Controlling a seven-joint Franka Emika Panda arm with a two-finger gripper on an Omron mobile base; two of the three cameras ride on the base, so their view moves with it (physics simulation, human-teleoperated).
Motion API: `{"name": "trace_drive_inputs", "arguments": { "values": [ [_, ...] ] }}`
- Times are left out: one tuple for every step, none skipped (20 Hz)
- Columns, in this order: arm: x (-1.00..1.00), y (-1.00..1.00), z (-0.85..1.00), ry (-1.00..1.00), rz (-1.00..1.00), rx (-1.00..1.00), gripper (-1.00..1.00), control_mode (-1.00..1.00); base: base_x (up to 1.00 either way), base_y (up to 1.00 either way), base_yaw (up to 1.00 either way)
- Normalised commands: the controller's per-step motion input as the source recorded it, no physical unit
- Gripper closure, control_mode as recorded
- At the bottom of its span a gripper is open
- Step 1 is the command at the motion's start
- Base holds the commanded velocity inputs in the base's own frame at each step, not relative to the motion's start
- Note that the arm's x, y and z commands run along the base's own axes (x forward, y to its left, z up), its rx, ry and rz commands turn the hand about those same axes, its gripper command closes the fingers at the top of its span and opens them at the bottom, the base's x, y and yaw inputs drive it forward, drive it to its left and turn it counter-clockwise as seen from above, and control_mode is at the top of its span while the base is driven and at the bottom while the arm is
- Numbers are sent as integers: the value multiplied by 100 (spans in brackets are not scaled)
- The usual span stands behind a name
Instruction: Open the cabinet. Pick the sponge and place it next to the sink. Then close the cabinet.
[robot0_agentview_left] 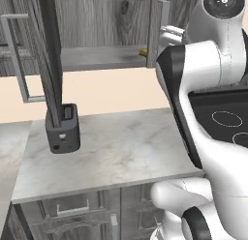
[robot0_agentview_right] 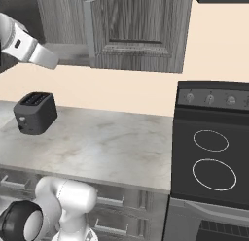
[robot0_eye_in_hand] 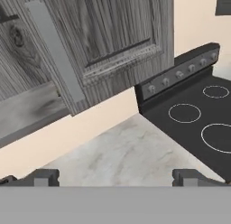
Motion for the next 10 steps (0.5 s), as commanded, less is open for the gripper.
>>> {"name": "trace_drive_inputs", "arguments": {
  "values": [
    [0, -30, 0, 0, 1, 0, -100, -100, 0, 0, 0],
    [0, -35, 0, 0, 7, 1, -100, -100, 0, 0, 0],
    [0, -37, 0, 0, 12, 0, -100, -100, 0, 0, 0],
    [0, -42, 0, 0, 14, 0, -100, -100, 0, 0, 0],
    [0, -42, 0, 0, 17, 0, -100, -100, 0, 0, 0],
    [0, -40, 0, 0, 19, 0, -100, -100, 0, 0, 0],
    [0, -34, 0, 0, 23, 0, -100, -100, 0, 0, 0],
    [0, -25, 0, 0, 26, 0, -100, -100, 0, 0, 0],
    [2, -13, 0, 0, 32, 0, -100, -100, 0, 0, 0],
    [6, -7, 0, 0, 36, 0, -100, -100, 0, 0, 0]
  ]
}}
